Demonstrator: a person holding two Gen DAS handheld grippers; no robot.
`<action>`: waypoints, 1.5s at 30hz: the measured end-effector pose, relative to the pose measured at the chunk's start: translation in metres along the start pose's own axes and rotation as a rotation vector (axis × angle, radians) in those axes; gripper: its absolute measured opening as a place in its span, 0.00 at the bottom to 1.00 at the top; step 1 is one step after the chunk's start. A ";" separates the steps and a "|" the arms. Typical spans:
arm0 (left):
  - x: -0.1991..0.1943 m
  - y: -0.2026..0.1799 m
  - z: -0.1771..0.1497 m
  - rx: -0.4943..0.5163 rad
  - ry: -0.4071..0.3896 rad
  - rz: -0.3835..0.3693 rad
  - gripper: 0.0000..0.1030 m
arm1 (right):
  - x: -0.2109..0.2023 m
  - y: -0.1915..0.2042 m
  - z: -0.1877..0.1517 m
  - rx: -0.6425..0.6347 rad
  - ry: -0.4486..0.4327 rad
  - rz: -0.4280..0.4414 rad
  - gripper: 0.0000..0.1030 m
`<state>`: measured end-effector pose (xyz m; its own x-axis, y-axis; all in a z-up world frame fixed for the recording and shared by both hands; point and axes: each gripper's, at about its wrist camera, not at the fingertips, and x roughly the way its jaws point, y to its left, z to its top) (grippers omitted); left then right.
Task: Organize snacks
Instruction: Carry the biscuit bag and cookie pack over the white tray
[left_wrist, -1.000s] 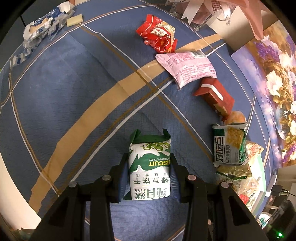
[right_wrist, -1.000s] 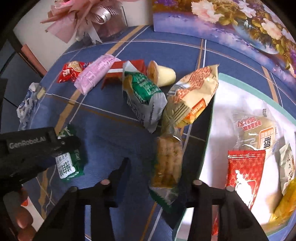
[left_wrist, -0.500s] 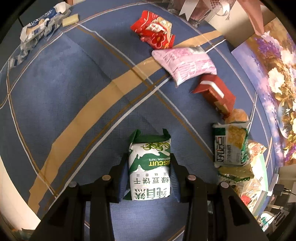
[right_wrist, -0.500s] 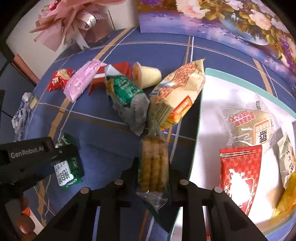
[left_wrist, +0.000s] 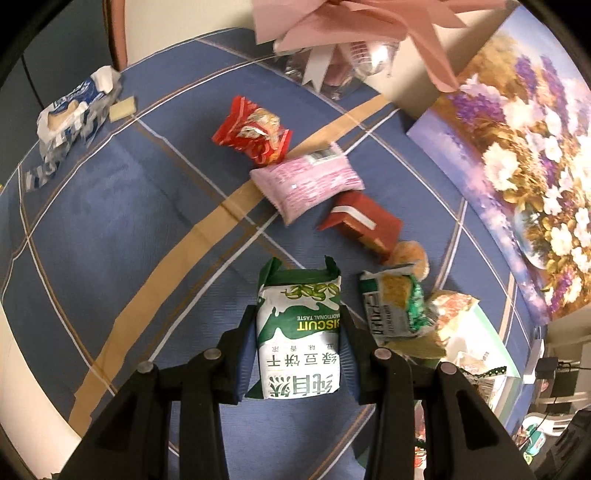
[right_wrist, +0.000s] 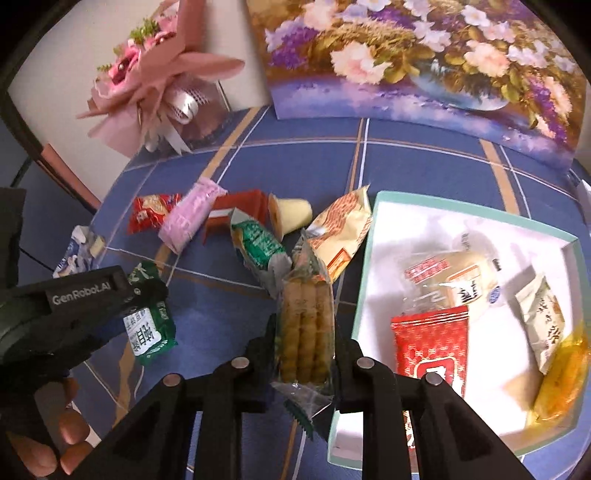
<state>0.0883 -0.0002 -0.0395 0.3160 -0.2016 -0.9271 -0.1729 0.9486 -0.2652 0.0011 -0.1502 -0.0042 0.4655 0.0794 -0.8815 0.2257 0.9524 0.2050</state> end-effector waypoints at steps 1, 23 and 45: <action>-0.004 -0.002 -0.003 0.008 -0.002 -0.002 0.41 | -0.003 -0.002 0.000 0.002 -0.003 -0.002 0.22; -0.012 -0.145 -0.097 0.513 0.098 -0.061 0.41 | -0.056 -0.172 -0.010 0.382 -0.065 -0.221 0.23; 0.030 -0.154 -0.133 0.599 0.244 -0.039 0.40 | -0.014 -0.174 -0.025 0.401 0.120 -0.212 0.23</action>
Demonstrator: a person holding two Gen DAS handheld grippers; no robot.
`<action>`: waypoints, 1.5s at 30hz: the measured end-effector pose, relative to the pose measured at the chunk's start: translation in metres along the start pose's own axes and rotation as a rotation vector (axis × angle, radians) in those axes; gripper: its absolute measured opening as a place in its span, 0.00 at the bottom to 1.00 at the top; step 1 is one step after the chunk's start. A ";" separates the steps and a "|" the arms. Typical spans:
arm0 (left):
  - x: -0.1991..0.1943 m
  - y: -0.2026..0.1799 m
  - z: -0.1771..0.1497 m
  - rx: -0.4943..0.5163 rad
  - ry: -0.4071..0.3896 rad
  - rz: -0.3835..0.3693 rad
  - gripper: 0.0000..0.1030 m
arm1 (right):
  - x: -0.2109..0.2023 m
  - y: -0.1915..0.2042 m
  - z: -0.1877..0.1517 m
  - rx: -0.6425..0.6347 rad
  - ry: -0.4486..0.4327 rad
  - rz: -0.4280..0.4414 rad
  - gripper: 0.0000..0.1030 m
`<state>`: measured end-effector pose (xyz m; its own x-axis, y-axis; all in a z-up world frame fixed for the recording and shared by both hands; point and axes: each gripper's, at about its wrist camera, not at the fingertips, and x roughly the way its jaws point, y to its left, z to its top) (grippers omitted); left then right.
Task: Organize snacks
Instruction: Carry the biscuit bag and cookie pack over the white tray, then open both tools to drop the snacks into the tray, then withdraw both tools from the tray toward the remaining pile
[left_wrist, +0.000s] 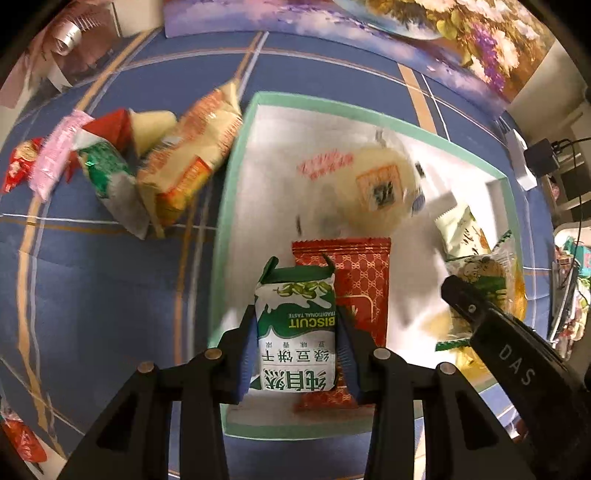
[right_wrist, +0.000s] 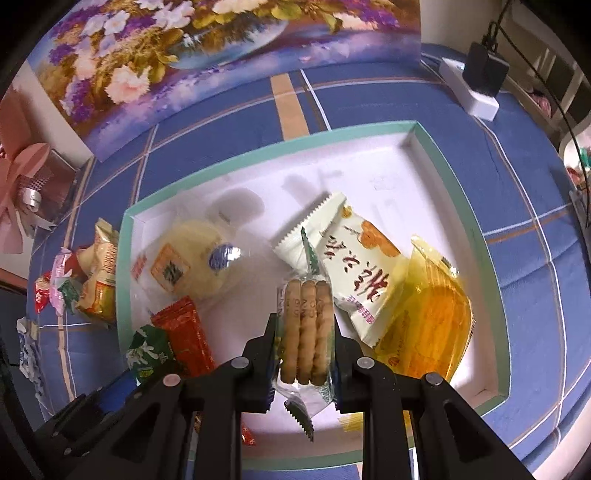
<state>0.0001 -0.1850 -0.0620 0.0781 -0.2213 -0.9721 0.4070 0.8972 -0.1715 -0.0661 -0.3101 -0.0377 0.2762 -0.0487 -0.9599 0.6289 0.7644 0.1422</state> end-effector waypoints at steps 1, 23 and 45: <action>0.003 0.000 -0.001 -0.001 0.012 -0.019 0.40 | 0.001 -0.001 0.000 0.004 0.006 -0.001 0.23; -0.041 -0.004 0.012 0.019 -0.090 -0.074 0.62 | -0.021 -0.006 0.009 0.015 -0.039 -0.001 0.27; -0.075 0.040 0.016 -0.144 -0.223 0.046 0.68 | -0.044 -0.006 0.010 0.014 -0.118 0.014 0.40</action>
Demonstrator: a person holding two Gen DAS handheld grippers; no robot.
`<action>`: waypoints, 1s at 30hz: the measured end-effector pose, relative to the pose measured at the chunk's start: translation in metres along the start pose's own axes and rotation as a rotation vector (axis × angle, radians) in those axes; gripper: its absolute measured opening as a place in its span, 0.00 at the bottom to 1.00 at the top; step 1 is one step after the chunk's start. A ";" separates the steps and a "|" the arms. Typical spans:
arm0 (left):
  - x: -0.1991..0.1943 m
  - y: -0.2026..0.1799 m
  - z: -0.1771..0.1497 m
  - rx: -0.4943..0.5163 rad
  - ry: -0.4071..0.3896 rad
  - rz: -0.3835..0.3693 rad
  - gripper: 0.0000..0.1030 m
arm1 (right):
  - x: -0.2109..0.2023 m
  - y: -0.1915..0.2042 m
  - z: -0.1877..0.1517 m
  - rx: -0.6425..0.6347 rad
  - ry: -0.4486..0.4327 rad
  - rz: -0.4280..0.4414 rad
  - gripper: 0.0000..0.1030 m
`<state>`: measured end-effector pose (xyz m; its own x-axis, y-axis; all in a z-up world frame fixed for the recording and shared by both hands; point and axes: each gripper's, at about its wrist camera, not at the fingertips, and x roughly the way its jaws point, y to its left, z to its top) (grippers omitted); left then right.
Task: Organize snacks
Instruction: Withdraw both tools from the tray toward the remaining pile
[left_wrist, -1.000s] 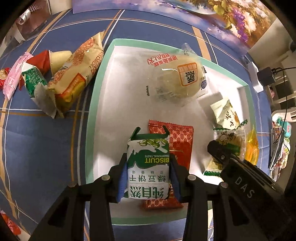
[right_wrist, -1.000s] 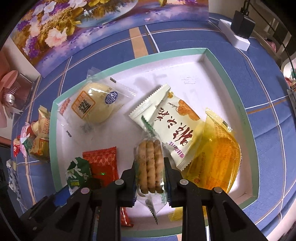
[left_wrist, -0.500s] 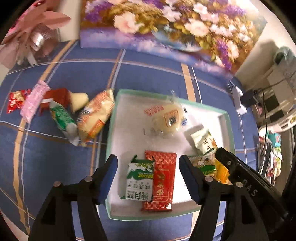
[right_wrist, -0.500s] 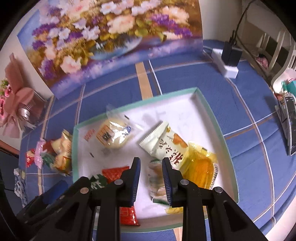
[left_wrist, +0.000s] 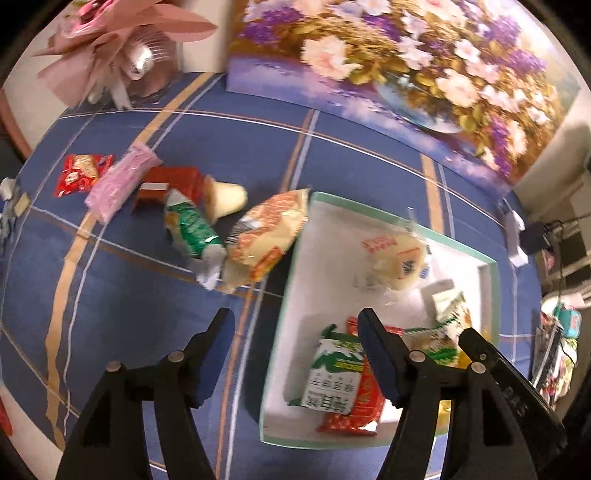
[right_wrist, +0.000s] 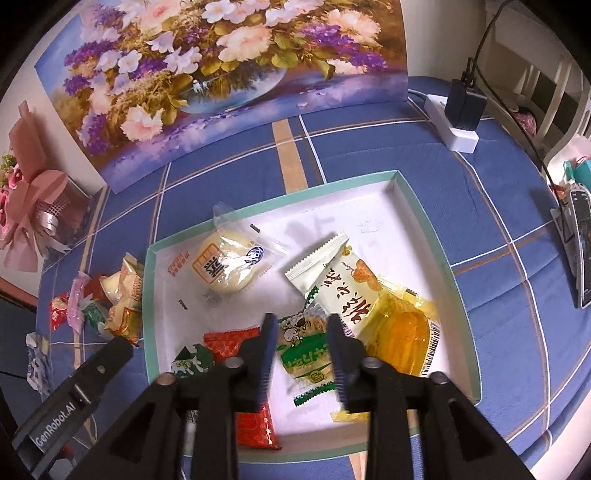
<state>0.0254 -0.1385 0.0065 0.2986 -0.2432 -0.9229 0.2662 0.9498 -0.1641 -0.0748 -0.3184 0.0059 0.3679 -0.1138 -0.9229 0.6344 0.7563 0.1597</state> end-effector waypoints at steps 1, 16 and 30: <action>0.001 0.002 0.001 -0.007 -0.002 0.009 0.68 | 0.001 0.000 0.000 0.001 -0.001 0.001 0.55; 0.004 0.023 0.010 -0.036 -0.094 0.106 0.99 | 0.011 0.004 -0.002 -0.004 -0.011 0.017 1.00; -0.012 0.041 0.020 -0.090 -0.142 0.129 0.99 | 0.009 0.012 -0.001 -0.044 -0.024 0.009 1.00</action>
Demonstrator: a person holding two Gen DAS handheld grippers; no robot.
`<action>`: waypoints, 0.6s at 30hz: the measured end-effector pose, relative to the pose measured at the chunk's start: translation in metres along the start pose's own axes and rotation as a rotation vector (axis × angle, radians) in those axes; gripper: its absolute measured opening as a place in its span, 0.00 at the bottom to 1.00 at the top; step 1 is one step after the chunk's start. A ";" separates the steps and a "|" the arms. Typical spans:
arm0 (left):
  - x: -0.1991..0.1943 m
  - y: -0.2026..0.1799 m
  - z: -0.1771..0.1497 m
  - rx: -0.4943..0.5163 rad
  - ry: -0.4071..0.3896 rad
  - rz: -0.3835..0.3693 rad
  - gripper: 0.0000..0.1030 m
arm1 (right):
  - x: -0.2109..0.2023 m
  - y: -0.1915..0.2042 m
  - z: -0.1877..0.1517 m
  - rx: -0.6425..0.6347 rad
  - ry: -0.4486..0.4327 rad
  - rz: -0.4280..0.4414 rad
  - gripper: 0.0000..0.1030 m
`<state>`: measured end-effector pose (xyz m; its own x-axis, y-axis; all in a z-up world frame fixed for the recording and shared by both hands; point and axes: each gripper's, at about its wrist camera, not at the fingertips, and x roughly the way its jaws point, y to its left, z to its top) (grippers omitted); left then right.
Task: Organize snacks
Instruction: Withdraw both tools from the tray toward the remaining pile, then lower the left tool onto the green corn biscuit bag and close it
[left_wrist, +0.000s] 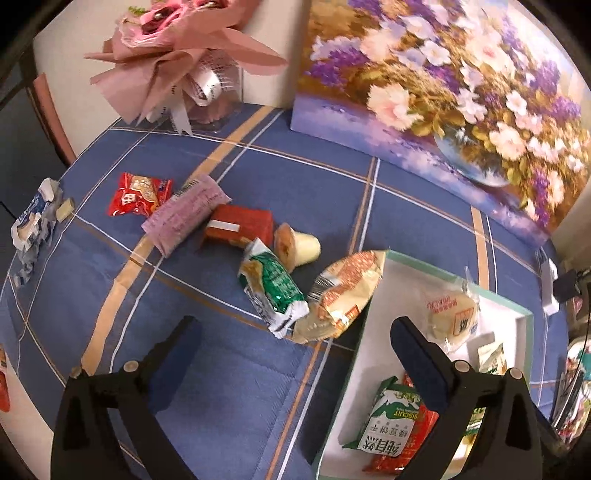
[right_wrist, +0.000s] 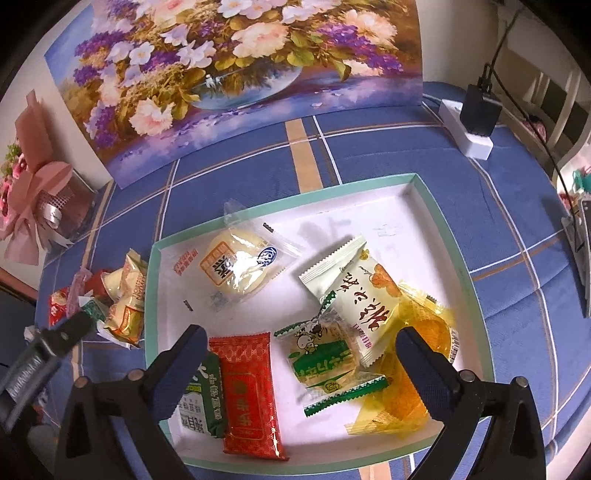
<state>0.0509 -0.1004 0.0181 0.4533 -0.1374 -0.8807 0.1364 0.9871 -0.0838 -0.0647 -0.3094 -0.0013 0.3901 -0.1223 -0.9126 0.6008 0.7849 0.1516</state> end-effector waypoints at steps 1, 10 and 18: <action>-0.001 0.003 0.002 -0.012 -0.001 0.005 0.99 | 0.000 0.002 0.000 -0.008 -0.002 -0.002 1.00; -0.013 0.041 0.018 -0.098 -0.039 0.024 0.99 | -0.010 0.020 -0.001 -0.045 -0.059 0.053 1.00; -0.013 0.101 0.032 -0.230 -0.075 0.029 0.99 | -0.012 0.054 -0.001 -0.096 -0.080 0.130 1.00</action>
<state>0.0866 -0.0013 0.0359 0.5193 -0.1063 -0.8480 -0.0774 0.9823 -0.1706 -0.0374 -0.2650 0.0177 0.5164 -0.0610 -0.8542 0.4737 0.8513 0.2255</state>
